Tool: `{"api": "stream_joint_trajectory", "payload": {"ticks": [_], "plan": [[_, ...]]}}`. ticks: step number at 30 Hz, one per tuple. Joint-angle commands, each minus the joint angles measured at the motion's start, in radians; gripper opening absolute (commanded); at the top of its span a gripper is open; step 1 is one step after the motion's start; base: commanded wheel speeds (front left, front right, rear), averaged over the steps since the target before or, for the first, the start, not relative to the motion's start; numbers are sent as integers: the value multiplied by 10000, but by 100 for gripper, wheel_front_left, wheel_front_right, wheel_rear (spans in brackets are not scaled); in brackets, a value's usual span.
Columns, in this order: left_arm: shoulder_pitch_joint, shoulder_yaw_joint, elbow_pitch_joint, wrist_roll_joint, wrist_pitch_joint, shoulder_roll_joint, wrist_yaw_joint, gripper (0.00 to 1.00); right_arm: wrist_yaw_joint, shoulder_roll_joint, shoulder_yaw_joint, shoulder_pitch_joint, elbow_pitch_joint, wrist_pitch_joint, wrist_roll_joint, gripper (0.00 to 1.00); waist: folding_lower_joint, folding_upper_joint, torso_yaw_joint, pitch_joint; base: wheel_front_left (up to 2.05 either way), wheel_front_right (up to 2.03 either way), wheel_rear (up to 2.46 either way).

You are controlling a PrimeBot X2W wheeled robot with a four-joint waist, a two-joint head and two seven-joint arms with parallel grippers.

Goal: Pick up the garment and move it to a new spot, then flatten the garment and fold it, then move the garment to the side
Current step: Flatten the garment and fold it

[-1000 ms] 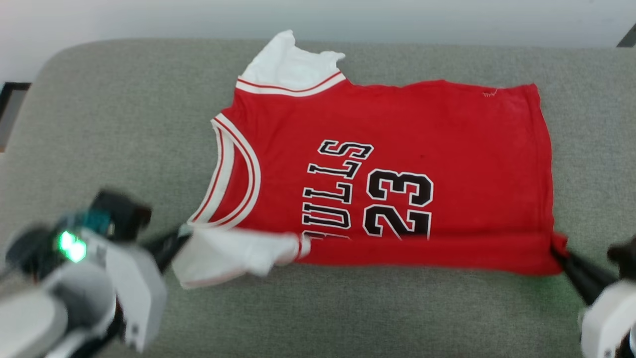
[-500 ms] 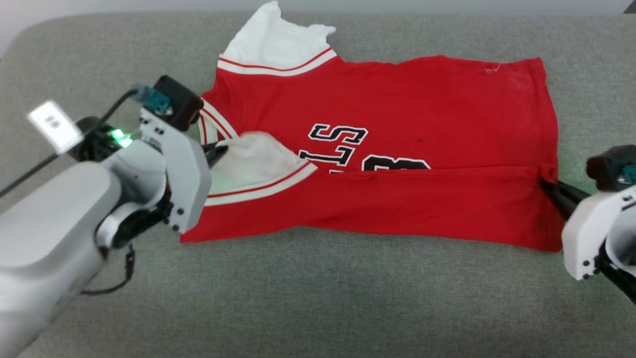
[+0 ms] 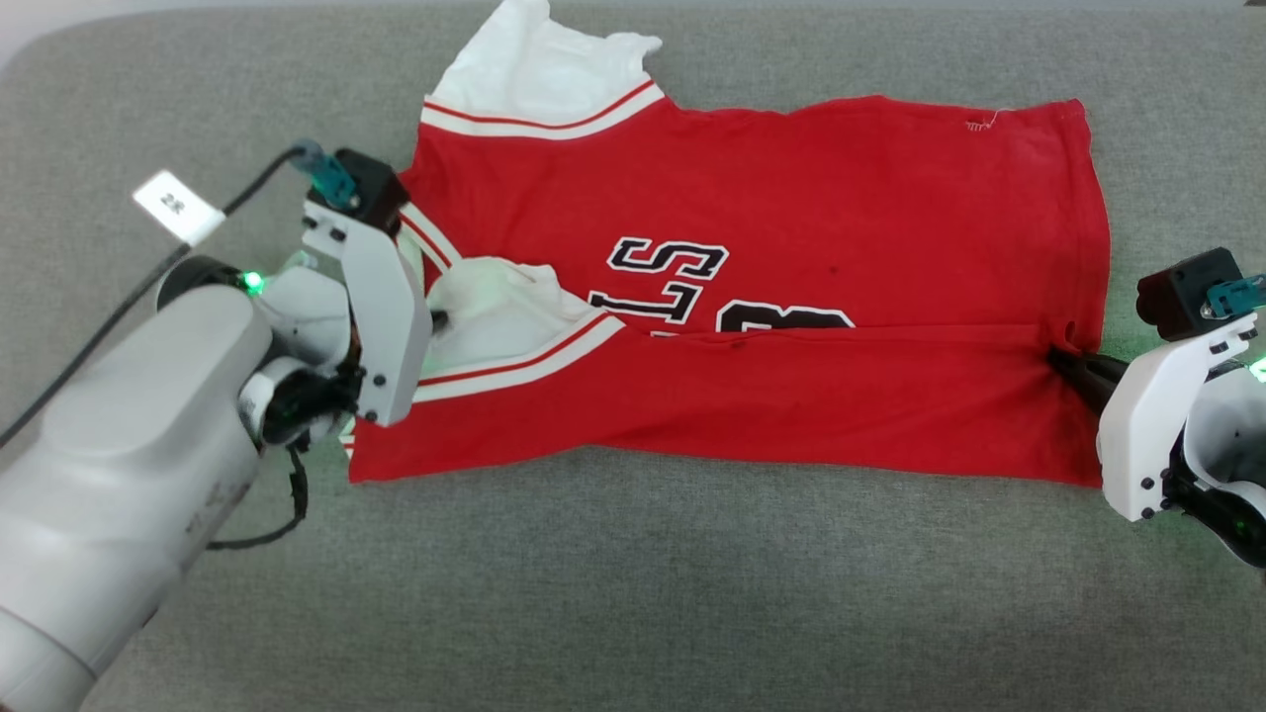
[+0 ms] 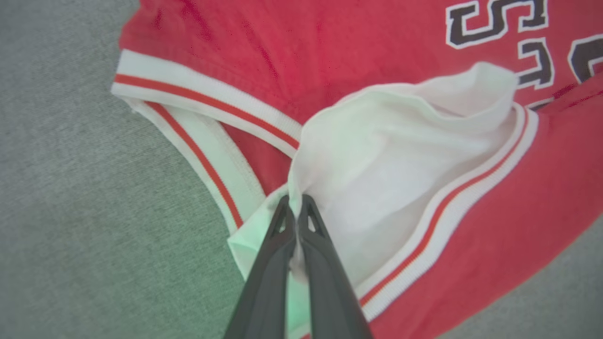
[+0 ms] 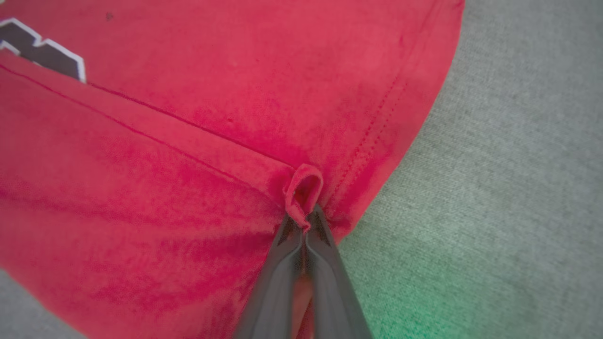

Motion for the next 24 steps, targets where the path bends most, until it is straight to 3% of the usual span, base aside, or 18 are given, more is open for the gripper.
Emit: {"api": "stream_joint_trajectory", "payload": {"ticks": [1, 2, 4, 5, 7, 8, 9, 10, 17, 24], "plan": [[-116, 56, 86, -77, -71, -42, -23, 45, -17, 77, 231, 211, 343, 198, 60, 0, 0, 0, 8, -13, 0, 0, 0], [-153, 76, 219, -87, -88, -115, -36, 62, -17, 72, 264, 143, 418, 208, 94, 0, 0, 0, 17, -34, 0, 0, 0], [-198, 124, 407, -152, -121, -208, -54, 92, -20, 76, 283, 87, 567, 191, 196, 21, 0, 0, 48, -103, 0, 0, 0], [-231, 129, 488, -127, -146, -240, -62, 100, -20, 69, 307, 54, 633, 208, 257, 27, 0, 0, 69, -145, 0, 0, 0], [-265, 150, 590, -77, -238, -257, -58, 100, -19, 47, 379, -17, 734, 262, 348, 46, 0, 0, 101, -259, 0, 0, 0], [-261, 166, 617, -105, -242, -267, -29, 100, -19, 37, 364, -46, 781, 279, 404, 75, 0, 0, 125, -309, 0, 0, 0], [-281, 155, 613, -79, -272, -274, -13, 100, -19, 22, 357, -66, 826, 287, 457, 91, 0, 0, 161, -369, 0, 0, 0], [-300, 182, 602, -61, -363, -263, 23, 100, -19, 2, 342, -91, 869, 301, 496, 100, 0, 0, 195, -430, 0, 0, 0], [-50, 370, 394, -354, -322, -53, 294, 100, -16, 119, 28, -287, 971, 316, 521, 100, 0, 0, 308, -927, 0, 0, 0], [520, 342, -194, -803, 485, 396, 795, 100, -16, 272, -758, -247, 525, -607, 31, 100, 0, 0, 152, -1384, 0, 0, 0]]}}
